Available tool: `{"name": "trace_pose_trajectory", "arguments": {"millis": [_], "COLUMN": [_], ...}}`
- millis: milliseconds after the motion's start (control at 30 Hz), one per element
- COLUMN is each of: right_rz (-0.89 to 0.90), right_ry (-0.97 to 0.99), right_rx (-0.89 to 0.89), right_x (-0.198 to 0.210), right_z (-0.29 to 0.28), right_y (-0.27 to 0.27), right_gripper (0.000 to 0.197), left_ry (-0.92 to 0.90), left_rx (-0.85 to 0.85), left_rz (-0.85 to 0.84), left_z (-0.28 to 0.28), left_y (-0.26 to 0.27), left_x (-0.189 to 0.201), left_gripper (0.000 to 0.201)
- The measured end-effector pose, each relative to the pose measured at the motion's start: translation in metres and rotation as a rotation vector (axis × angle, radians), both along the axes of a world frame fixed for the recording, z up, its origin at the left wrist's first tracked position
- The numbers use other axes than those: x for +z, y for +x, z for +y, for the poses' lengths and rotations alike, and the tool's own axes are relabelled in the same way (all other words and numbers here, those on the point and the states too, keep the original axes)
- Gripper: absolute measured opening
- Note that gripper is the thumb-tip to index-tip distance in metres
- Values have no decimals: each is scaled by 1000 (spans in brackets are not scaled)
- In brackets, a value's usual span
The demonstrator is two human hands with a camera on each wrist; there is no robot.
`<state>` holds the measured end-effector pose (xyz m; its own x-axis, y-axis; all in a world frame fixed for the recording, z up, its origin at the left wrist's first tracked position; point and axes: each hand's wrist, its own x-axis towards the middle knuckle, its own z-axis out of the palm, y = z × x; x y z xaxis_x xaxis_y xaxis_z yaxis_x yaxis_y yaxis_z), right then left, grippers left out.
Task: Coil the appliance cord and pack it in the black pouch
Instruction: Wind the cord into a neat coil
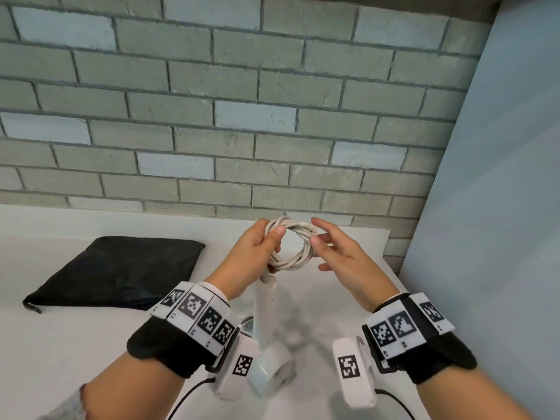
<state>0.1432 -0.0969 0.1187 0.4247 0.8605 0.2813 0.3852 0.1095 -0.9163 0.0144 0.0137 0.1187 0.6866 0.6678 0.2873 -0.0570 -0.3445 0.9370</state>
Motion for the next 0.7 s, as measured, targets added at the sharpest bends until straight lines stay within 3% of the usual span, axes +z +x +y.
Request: {"name": "trace_pose_trajectory", "arguments": {"millis": [133, 233, 333, 433, 600, 700], "right_rz": [12, 140, 171, -69, -182, -295], "right_ry": [92, 197, -67, -314, -297, -290], "right_rx": [-126, -220, -24, 233, 323, 307], "right_x": [-4, -19, -49, -83, -93, -95], "right_z": [-2, -5, -2, 10, 27, 30], "right_y": [1, -2, -22, -51, -65, -56], "right_gripper": [43, 54, 68, 64, 45, 48], "left_ry": [-186, -265, -339, -369, -367, -365], "left_rx": [-123, -146, -174, -193, -178, -140], "left_rz": [15, 29, 19, 24, 66, 154], "left_z": [6, 10, 13, 17, 31, 43], "left_y": [-9, -17, -25, -37, -66, -88], "left_x": [8, 14, 18, 20, 19, 10], "left_gripper": [30, 30, 28, 25, 29, 30]}}
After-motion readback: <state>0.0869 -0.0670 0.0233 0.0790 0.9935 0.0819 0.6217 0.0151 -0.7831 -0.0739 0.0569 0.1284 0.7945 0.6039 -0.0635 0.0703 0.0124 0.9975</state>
